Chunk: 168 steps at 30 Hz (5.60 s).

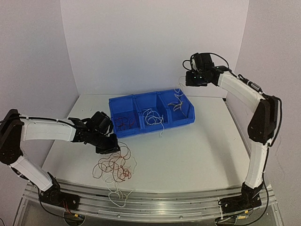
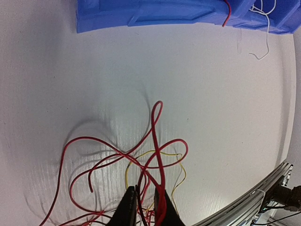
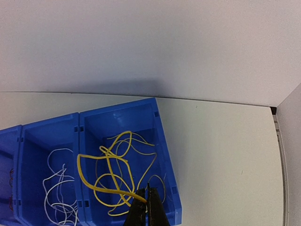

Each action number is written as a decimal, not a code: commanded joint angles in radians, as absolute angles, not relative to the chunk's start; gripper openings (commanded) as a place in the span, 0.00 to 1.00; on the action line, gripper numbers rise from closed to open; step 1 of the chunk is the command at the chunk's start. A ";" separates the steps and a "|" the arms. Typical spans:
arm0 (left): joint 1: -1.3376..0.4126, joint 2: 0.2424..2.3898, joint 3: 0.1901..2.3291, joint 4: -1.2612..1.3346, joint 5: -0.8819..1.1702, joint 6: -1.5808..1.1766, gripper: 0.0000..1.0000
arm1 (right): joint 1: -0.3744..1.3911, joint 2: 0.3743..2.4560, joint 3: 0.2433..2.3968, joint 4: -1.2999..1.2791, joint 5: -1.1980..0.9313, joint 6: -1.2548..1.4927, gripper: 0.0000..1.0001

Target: Untangle the cables

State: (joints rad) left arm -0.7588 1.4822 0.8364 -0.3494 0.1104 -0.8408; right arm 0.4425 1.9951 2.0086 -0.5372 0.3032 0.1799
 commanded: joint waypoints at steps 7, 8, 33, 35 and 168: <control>-0.773 1.384 0.998 -0.561 -0.034 -0.851 0.72 | 0.468 2.145 2.026 -0.522 0.285 0.181 0.10; -0.773 1.370 1.010 -0.586 -0.045 -0.851 0.79 | 0.468 2.140 2.015 -0.522 0.265 0.188 0.20; -0.805 1.260 0.713 -0.601 0.211 -0.865 1.00 | 0.636 1.589 1.254 -0.440 -0.296 0.254 0.84; -0.807 1.297 0.703 -0.583 0.180 -0.882 1.00 | 0.728 1.616 1.236 -0.390 -0.330 0.222 0.83; -0.621 1.326 0.668 -0.106 0.190 -0.830 0.00 | 0.275 2.127 2.551 -0.204 0.071 0.724 0.00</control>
State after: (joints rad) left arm -0.6166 1.3181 0.6403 -0.1436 0.2101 -0.8138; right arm 0.2547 2.0706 2.5171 -0.2816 0.0116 0.6485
